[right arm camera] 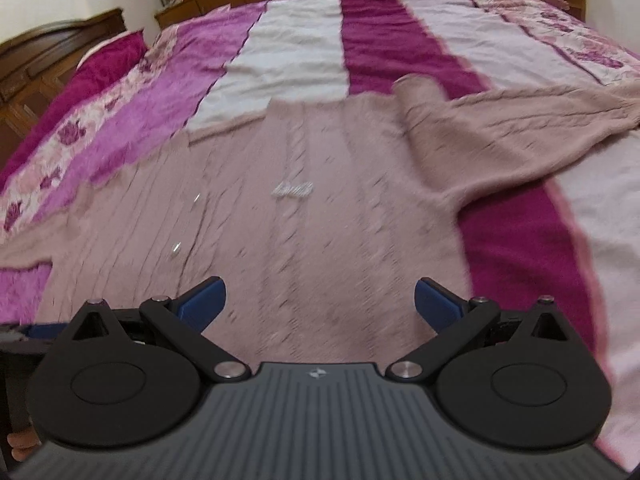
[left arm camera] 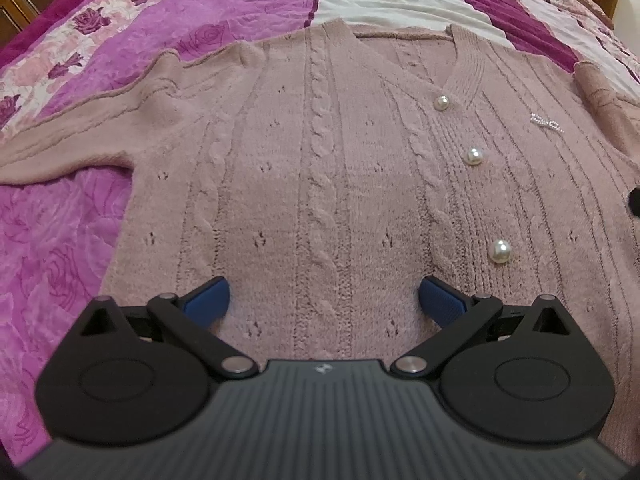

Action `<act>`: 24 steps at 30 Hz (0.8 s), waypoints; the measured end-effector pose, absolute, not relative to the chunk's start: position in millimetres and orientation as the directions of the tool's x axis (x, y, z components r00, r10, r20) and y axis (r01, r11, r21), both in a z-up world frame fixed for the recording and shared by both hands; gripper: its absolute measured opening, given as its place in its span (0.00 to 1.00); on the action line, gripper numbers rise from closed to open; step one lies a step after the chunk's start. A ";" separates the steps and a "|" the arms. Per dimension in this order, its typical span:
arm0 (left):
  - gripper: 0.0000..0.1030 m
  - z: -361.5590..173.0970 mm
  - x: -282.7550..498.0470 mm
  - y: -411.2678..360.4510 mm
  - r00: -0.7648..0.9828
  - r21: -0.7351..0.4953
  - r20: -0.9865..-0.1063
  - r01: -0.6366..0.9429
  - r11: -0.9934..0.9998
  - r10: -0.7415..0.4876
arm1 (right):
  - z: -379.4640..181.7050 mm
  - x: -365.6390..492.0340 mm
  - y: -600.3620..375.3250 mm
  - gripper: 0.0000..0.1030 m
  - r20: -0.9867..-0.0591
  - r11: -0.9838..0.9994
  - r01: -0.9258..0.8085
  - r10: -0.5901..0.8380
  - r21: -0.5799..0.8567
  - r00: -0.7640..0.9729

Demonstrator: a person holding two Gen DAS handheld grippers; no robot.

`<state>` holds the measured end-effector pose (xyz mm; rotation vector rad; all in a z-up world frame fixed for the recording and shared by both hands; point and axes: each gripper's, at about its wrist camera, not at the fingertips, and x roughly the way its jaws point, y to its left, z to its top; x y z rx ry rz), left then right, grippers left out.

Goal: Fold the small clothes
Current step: 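Move the right tool to the sleeve cuff and close on it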

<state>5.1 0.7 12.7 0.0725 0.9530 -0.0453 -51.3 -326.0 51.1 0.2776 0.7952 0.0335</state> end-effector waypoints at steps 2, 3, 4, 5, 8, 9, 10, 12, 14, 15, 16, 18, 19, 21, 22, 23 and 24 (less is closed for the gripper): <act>1.00 15.2 5.4 -1.5 0.581 0.045 -0.814 0.067 0.997 -0.003 | 55.8 -50.2 -342.1 1.00 -0.689 0.957 0.099 0.122 0.272 0.714; 1.00 16.6 5.8 -2.5 0.582 0.045 -0.813 0.065 0.997 -0.001 | 58.2 -50.0 -351.0 1.00 -0.685 0.953 0.118 0.111 0.278 0.720; 1.00 18.2 5.7 -3.2 0.584 0.043 -0.812 0.062 0.997 -0.001 | 60.6 -49.9 -359.5 1.00 -0.679 0.950 0.134 0.100 0.283 0.727; 1.00 20.0 5.5 -4.0 0.587 0.036 -0.810 0.058 0.998 -0.004 | 63.0 -49.6 -367.9 1.00 -0.673 0.946 0.146 0.092 0.288 0.734; 1.00 22.8 5.1 -5.0 0.587 0.018 -0.810 0.047 0.999 -0.013 | 67.5 -47.0 -394.3 1.00 -0.654 0.936 0.169 0.080 0.308 0.752; 1.00 23.6 4.7 -5.3 0.589 0.013 -0.808 0.043 0.999 -0.015 | 68.2 -46.9 -403.6 1.00 -0.647 0.931 0.180 0.074 0.317 0.759; 1.00 23.9 4.6 -5.7 0.590 0.012 -0.807 0.039 0.999 -0.013 | 68.6 -46.3 -412.2 1.00 -0.641 0.926 0.189 0.069 0.326 0.764; 1.00 23.6 5.4 -6.7 0.591 0.019 -0.807 0.032 0.999 -0.003 | 68.4 -44.1 -429.3 1.00 -0.633 0.915 0.213 0.058 0.343 0.772; 1.00 21.8 6.3 -7.7 0.586 0.027 -0.810 0.022 0.999 0.009 | 66.8 -40.2 -445.2 1.00 -0.625 0.903 0.235 0.046 0.359 0.779; 1.00 20.5 6.7 -8.0 0.582 0.029 -0.813 0.017 0.999 0.014 | 65.5 -38.2 -452.6 1.00 -0.623 0.897 0.249 0.038 0.366 0.781; 1.00 19.2 7.0 -8.1 0.577 0.029 -0.816 0.012 0.999 0.017 | 64.5 -36.7 -460.3 1.00 -0.620 0.890 0.261 0.031 0.375 0.784; 1.00 16.9 7.4 -8.0 0.572 0.027 -0.820 0.002 1.000 0.021 | 62.1 -32.3 -472.6 1.00 -0.613 0.879 0.276 0.024 0.389 0.789; 1.00 16.0 7.9 -8.1 0.569 0.027 -0.822 -0.001 1.000 0.023 | 60.9 -30.5 -479.4 1.00 -0.610 0.874 0.283 0.019 0.395 0.792; 1.00 14.3 8.0 -8.0 0.568 0.030 -0.823 -0.008 1.000 0.029 | 58.1 -25.7 -491.7 1.00 -0.606 0.864 0.298 0.009 0.405 0.795; 1.00 13.4 8.5 -8.1 0.567 0.035 -0.823 -0.012 0.999 0.035 | 56.7 -22.0 -497.0 1.00 -0.607 0.860 0.308 0.004 0.408 0.794; 1.00 12.4 9.1 -8.1 0.565 0.037 -0.824 -0.016 0.999 0.039 | 55.0 -19.1 -503.6 1.00 -0.606 0.854 0.316 -0.001 0.413 0.796; 1.00 11.5 10.0 -8.2 0.562 0.037 -0.826 -0.020 0.999 0.042 | 53.8 -16.5 -508.6 1.00 -0.604 0.850 0.322 -0.005 0.418 0.797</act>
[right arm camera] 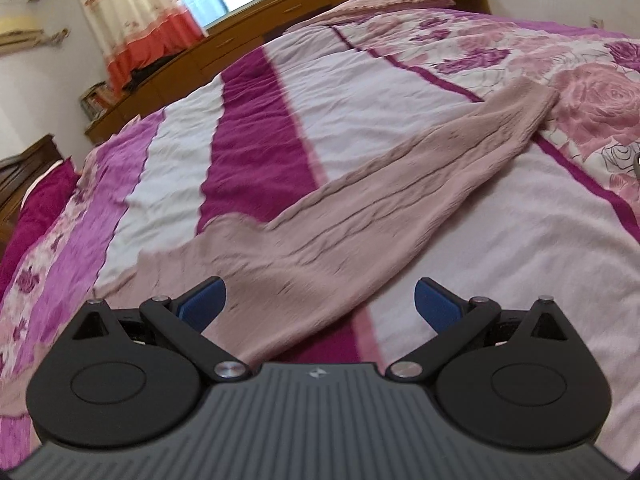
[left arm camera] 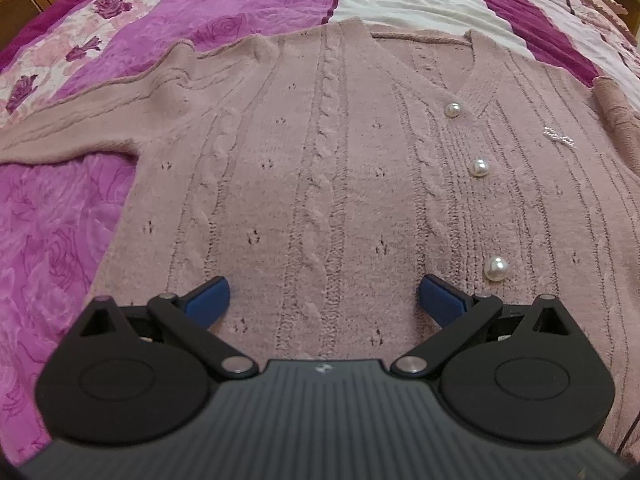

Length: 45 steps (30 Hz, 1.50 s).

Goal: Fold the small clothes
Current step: 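Move the right tool to the sleeve cuff and close on it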

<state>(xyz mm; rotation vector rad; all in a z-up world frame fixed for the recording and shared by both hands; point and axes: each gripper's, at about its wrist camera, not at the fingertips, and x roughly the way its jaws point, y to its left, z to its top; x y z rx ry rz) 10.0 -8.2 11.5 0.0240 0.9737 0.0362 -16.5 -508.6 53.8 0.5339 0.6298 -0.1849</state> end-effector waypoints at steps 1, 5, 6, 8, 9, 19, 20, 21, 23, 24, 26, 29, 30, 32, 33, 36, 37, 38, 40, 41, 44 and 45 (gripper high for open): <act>1.00 10.4 10.8 -7.7 0.558 0.035 -0.829 -0.025 0.999 0.043 | 52.3 -13.9 -513.7 1.00 -0.602 0.846 0.328 -0.010 0.421 0.799; 1.00 7.7 12.9 -8.5 0.550 0.039 -0.834 -0.035 0.999 0.052 | 45.3 -1.2 -530.3 1.00 -0.601 0.838 0.351 -0.035 0.418 0.799; 1.00 7.2 13.0 -9.3 0.549 0.044 -0.834 -0.036 0.998 0.056 | 43.3 2.2 -533.9 1.00 -0.601 0.837 0.355 -0.039 0.417 0.799; 1.00 6.4 13.0 -10.6 0.550 0.050 -0.833 -0.039 0.998 0.063 | 39.0 9.8 -541.2 1.00 -0.603 0.836 0.363 -0.048 0.412 0.796; 1.00 6.1 12.9 -11.3 0.551 0.051 -0.832 -0.042 0.998 0.066 | 36.8 13.0 -544.4 1.00 -0.604 0.834 0.367 -0.052 0.411 0.795; 1.00 4.3 13.6 -14.6 0.553 0.067 -0.829 -0.053 0.996 0.085 | 15.2 38.5 -573.2 1.00 -0.596 0.802 0.397 -0.064 0.446 0.800; 1.00 4.1 13.6 -14.7 0.553 0.068 -0.828 -0.054 0.996 0.087 | 14.5 41.2 -575.1 1.00 -0.592 0.803 0.396 -0.067 0.446 0.803; 1.00 3.9 13.5 -15.1 0.554 0.070 -0.828 -0.054 0.996 0.089 | 14.1 44.1 -577.4 1.00 -0.588 0.802 0.396 -0.069 0.448 0.806; 1.00 3.5 13.4 -15.9 0.555 0.075 -0.826 -0.054 0.996 0.092 | 13.5 50.4 -582.4 1.00 -0.581 0.797 0.397 -0.073 0.455 0.811; 1.00 3.4 12.8 -16.0 0.556 0.076 -0.826 -0.055 0.996 0.094 | 12.9 53.8 -585.2 1.00 -0.578 0.793 0.400 -0.075 0.460 0.813; 1.00 3.3 13.2 -16.0 0.555 0.075 -0.827 -0.055 0.996 0.093 | 10.3 60.3 -593.1 1.00 -0.563 0.779 0.402 -0.077 0.481 0.823; 1.00 3.3 13.1 -15.7 0.556 0.073 -0.826 -0.054 0.996 0.091 | 4.1 66.8 -606.1 1.00 -0.538 0.748 0.405 -0.077 0.526 0.839; 1.00 3.3 12.9 -15.4 0.557 0.073 -0.826 -0.053 0.996 0.091 | 2.0 68.3 -609.1 1.00 -0.524 0.736 0.405 -0.080 0.542 0.848; 1.00 3.0 12.1 -15.1 0.560 0.073 -0.823 -0.052 0.996 0.090 | -0.1 70.1 -612.2 1.00 -0.502 0.718 0.405 -0.090 0.566 0.860; 1.00 2.8 11.7 -15.2 0.562 0.074 -0.822 -0.051 0.996 0.090 | 0.3 70.5 -612.2 0.96 -0.494 0.712 0.407 -0.098 0.571 0.864; 1.00 2.3 11.6 -15.3 0.563 0.074 -0.822 -0.048 0.996 0.088 | 0.1 69.1 -615.3 0.70 -0.477 0.687 0.412 -0.108 0.598 0.872; 1.00 2.3 11.9 -15.3 0.562 0.074 -0.822 -0.048 0.996 0.088 | -0.6 68.3 -617.6 0.64 -0.474 0.671 0.414 -0.106 0.615 0.874; 1.00 2.3 12.0 -15.2 0.561 0.073 -0.823 -0.048 0.996 0.087 | -0.8 67.0 -619.7 0.51 -0.469 0.658 0.414 -0.104 0.629 0.877; 1.00 2.3 11.8 -14.9 0.561 0.072 -0.823 -0.048 0.996 0.086 | 2.1 62.4 -621.3 0.30 -0.459 0.648 0.417 -0.117 0.637 0.881; 1.00 2.0 11.1 -15.0 0.564 0.073 -0.822 -0.047 0.996 0.086 | 5.1 58.4 -621.9 0.18 -0.448 0.648 0.418 -0.130 0.637 0.884; 1.00 1.7 10.4 -15.6 0.571 0.077 -0.816 -0.042 0.996 0.087 | 19.0 43.1 -620.6 0.08 -0.402 0.653 0.405 -0.165 0.640 0.901; 1.00 1.7 10.5 -15.6 0.572 0.077 -0.816 -0.040 0.996 0.086 | 25.3 37.6 -620.0 0.08 -0.386 0.657 0.398 -0.172 0.640 0.906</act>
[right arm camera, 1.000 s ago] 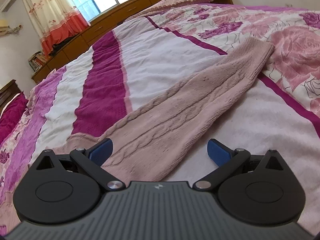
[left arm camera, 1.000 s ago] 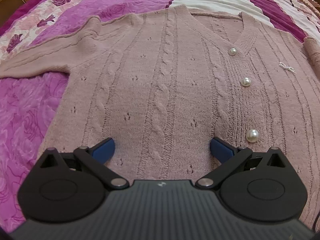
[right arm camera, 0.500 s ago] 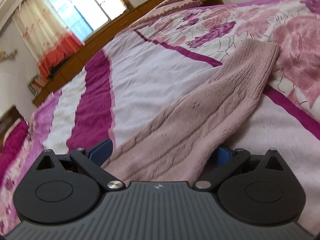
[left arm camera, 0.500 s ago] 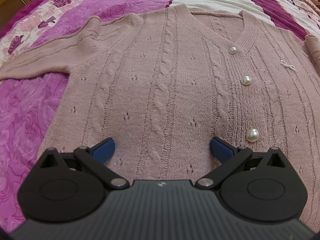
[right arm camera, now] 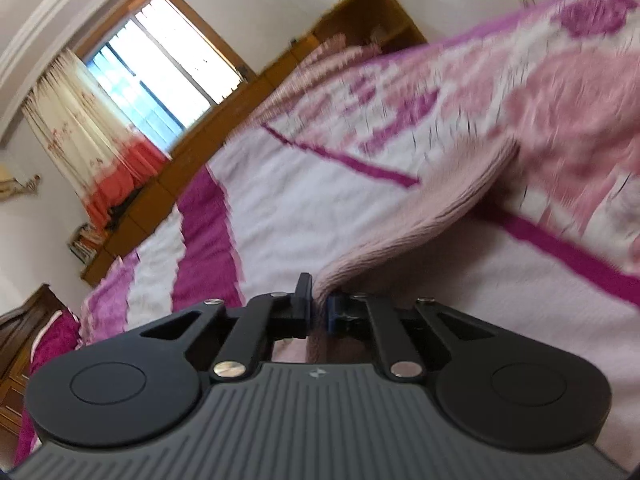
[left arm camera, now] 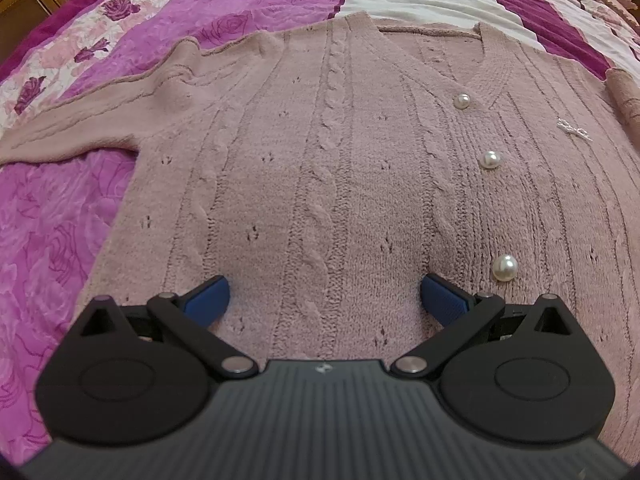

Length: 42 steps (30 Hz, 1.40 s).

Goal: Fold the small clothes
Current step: 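Move the right tool to the sleeve cuff and close on it, then carry the sleeve with the right tool across the cardigan front, then open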

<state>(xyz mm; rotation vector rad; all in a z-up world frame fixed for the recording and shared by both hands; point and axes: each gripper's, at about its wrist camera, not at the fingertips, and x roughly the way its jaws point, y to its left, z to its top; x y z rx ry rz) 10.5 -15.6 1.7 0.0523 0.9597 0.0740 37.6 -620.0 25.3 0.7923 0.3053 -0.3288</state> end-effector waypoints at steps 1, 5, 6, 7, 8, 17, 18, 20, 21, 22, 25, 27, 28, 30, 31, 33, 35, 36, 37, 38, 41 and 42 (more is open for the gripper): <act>1.00 2.0 11.1 -15.4 0.571 0.077 -0.817 -0.039 0.996 0.085 | 31.3 32.5 -618.8 0.08 -0.369 0.664 0.389 -0.178 0.639 0.912; 1.00 2.8 10.6 -14.0 0.571 0.073 -0.817 -0.036 0.997 0.080 | 59.8 5.9 -609.5 0.07 -0.284 0.706 0.337 -0.197 0.622 0.938; 1.00 3.2 10.3 -13.9 0.572 0.073 -0.816 -0.033 0.997 0.079 | 66.2 -1.1 -606.1 0.07 -0.266 0.716 0.325 -0.198 0.618 0.943; 1.00 3.6 10.0 -13.6 0.572 0.072 -0.817 -0.031 0.997 0.077 | 71.8 -7.8 -601.9 0.07 -0.252 0.725 0.314 -0.197 0.613 0.948; 1.00 4.5 10.0 -13.2 0.572 0.070 -0.817 -0.030 0.997 0.075 | 77.5 -13.5 -597.5 0.07 -0.240 0.735 0.304 -0.196 0.605 0.951; 1.00 19.0 3.7 -2.8 0.587 0.058 -0.807 -0.017 0.998 0.057 | 120.8 -44.7 -541.7 0.07 -0.154 0.815 0.206 -0.145 0.541 0.977; 1.00 21.4 2.7 -0.6 0.594 0.058 -0.803 -0.018 0.998 0.057 | 125.0 -45.2 -533.1 0.07 -0.148 0.825 0.192 -0.133 0.532 0.980; 1.00 27.2 1.6 4.3 0.608 0.055 -0.792 -0.022 0.998 0.057 | 133.2 -44.2 -515.3 0.07 -0.141 0.845 0.169 -0.112 0.508 0.984; 1.00 29.9 1.3 6.7 0.614 0.052 -0.787 -0.025 0.998 0.057 | 136.8 -42.7 -505.5 0.07 -0.140 0.853 0.161 -0.104 0.496 0.985; 1.00 32.3 0.8 9.4 0.619 0.050 -0.783 -0.028 0.998 0.057 | 139.8 -40.7 -495.7 0.07 -0.138 0.860 0.151 -0.094 0.488 0.986; 1.00 39.5 -0.8 18.8 0.634 0.044 -0.771 -0.045 0.998 0.063 | 147.6 -35.6 -468.0 0.07 -0.137 0.867 0.119 -0.060 0.484 0.989; 1.00 43.1 -2.1 25.4 0.640 0.038 -0.765 -0.059 0.998 0.067 | 150.8 -30.5 -451.5 0.07 -0.139 0.865 0.103 -0.039 0.491 0.989; 1.00 44.4 -2.4 27.9 0.642 0.035 -0.764 -0.063 0.997 0.068 | 152.0 -28.4 -443.4 0.07 -0.139 0.865 0.093 -0.028 0.492 0.990; 1.00 46.5 -3.2 34.7 0.646 0.030 -0.760 -0.075 0.997 0.072 | 155.0 -22.8 -427.3 0.07 -0.137 0.864 0.075 -0.007 0.498 0.991; 1.00 47.5 -3.4 38.1 0.647 0.030 -0.759 -0.081 0.996 0.076 | 157.0 -20.7 -418.3 0.07 -0.135 0.863 0.065 0.003 0.501 0.991; 1.00 49.0 -2.3 43.6 0.648 0.036 -0.757 -0.088 0.995 0.085 | 161.0 -16.3 -400.1 0.07 -0.130 0.866 0.044 0.024 0.497 0.991; 1.00 51.5 0.8 48.8 0.649 0.053 -0.754 -0.094 0.994 0.101 | 164.8 -11.6 -379.9 0.07 -0.130 0.874 0.028 0.041 0.485 0.991; 1.00 52.9 2.0 51.2 0.652 0.057 -0.751 -0.098 0.994 0.107 | 166.2 -9.0 -368.9 0.07 -0.132 0.879 0.020 0.049 0.477 0.990; 1.00 55.5 3.4 54.8 0.657 0.057 -0.746 -0.104 0.993 0.112 | 167.0 -6.5 -358.2 0.07 -0.136 0.882 0.014 0.057 0.471 0.989; 1.00 57.7 4.4 58.7 0.660 0.054 -0.743 -0.109 0.993 0.113 | 166.8 -2.5 -350.1 0.07 -0.139 0.884 0.009 0.063 0.467 0.988; 1.00 61.8 5.2 69.8 0.667 0.037 -0.736 -0.131 0.991 0.115 | 164.0 5.8 -323.2 0.07 -0.153 0.882 -0.005 0.088 0.471 0.984; 1.00 62.2 5.0 73.6 0.667 0.033 -0.736 -0.138 0.990 0.118 | 161.9 9.1 -314.6 0.07 -0.159 0.879 -0.011 0.099 0.477 0.982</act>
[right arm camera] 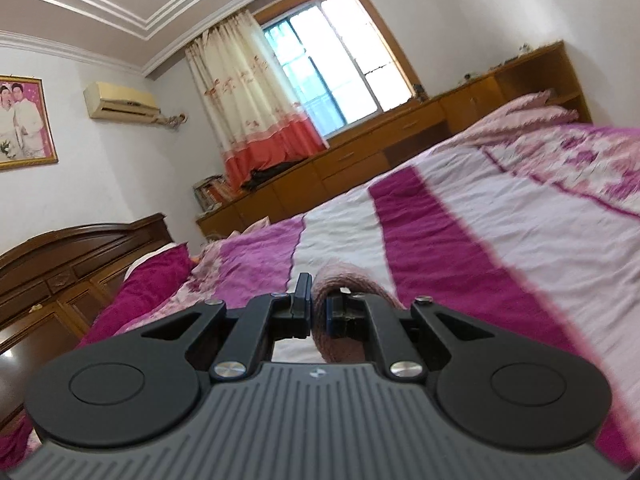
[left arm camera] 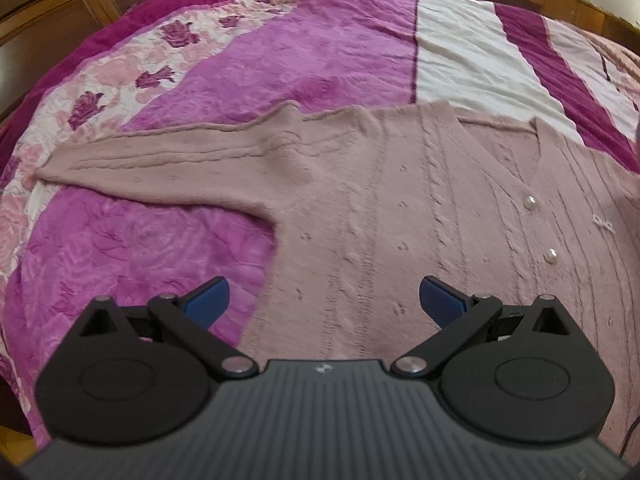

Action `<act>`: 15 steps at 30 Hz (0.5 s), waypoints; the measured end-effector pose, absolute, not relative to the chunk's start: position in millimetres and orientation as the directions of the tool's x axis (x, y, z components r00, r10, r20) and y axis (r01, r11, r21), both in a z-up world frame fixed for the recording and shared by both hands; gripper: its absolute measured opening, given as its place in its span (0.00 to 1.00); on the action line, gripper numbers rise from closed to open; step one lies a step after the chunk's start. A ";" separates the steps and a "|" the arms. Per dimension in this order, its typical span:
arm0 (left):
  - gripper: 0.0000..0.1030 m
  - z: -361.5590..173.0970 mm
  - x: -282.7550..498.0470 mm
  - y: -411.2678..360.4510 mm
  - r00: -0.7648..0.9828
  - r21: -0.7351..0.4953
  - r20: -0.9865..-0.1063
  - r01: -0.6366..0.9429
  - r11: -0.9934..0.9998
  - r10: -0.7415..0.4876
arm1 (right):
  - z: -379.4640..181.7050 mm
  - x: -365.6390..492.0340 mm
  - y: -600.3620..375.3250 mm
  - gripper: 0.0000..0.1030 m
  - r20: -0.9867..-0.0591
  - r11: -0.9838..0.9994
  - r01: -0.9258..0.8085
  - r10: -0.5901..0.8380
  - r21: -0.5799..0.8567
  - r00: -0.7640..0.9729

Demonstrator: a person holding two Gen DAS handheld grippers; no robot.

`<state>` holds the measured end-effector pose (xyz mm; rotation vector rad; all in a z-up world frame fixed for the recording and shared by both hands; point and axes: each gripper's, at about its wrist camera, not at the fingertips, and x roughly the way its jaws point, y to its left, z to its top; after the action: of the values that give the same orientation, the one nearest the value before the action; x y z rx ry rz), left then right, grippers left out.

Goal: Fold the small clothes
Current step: 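Carry the sleeve with the right tool across the cardigan front, then open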

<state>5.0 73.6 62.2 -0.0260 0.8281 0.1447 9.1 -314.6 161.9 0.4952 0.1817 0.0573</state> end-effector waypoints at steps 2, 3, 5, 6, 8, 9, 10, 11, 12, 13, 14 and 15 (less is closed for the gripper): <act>1.00 61.2 3.5 79.5 0.664 0.031 -0.737 -0.150 0.988 0.124 | 157.6 16.6 -298.9 0.07 -0.172 0.876 -0.017 0.114 0.482 0.978; 1.00 60.1 2.4 82.6 0.662 0.030 -0.739 -0.156 0.987 0.127 | 154.5 19.2 -291.1 0.07 -0.179 0.876 -0.022 0.122 0.482 0.976; 1.00 57.6 -0.4 88.0 0.657 0.027 -0.742 -0.168 0.985 0.132 | 147.4 24.5 -276.0 0.07 -0.195 0.880 -0.030 0.139 0.474 0.971; 1.00 56.6 -2.2 90.1 0.656 0.026 -0.743 -0.172 0.985 0.134 | 142.8 27.4 -267.4 0.07 -0.206 0.883 -0.036 0.149 0.468 0.967; 1.00 53.7 -4.5 93.9 0.651 0.022 -0.747 -0.178 0.984 0.134 | 133.6 31.9 -250.7 0.07 -0.230 0.889 -0.049 0.171 0.456 0.958; 1.00 52.4 -5.4 95.0 0.649 0.021 -0.749 -0.180 0.984 0.134 | 128.0 33.8 -242.7 0.07 -0.245 0.891 -0.056 0.184 0.450 0.952; 1.00 51.3 -6.0 95.8 0.647 0.021 -0.750 -0.181 0.983 0.136 | 122.5 35.8 -236.3 0.07 -0.260 0.893 -0.063 0.196 0.446 0.945; 1.00 50.0 -6.1 96.7 0.645 0.022 -0.752 -0.183 0.983 0.136 | 115.7 36.6 -229.7 0.07 -0.276 0.895 -0.070 0.210 0.441 0.938; 1.00 48.8 -6.1 97.4 0.643 0.021 -0.754 -0.183 0.983 0.136 | 108.8 37.9 -222.7 0.07 -0.293 0.897 -0.079 0.224 0.434 0.930; 1.00 47.8 -5.6 98.2 0.642 0.019 -0.755 -0.182 0.983 0.134 | 101.6 39.4 -216.0 0.07 -0.311 0.901 -0.088 0.236 0.425 0.921; 1.00 47.1 -5.5 98.6 0.642 0.018 -0.755 -0.182 0.983 0.132 | 93.7 43.3 -213.1 0.07 -0.328 0.904 -0.093 0.246 0.417 0.912; 1.00 46.6 -5.2 98.6 0.642 0.016 -0.756 -0.181 0.983 0.130 | 86.6 44.1 -208.5 0.07 -0.345 0.907 -0.099 0.254 0.409 0.903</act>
<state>-5.2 98.6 46.6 -0.0635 0.8556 0.1775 44.1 -208.5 86.6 0.3956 0.4044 0.1877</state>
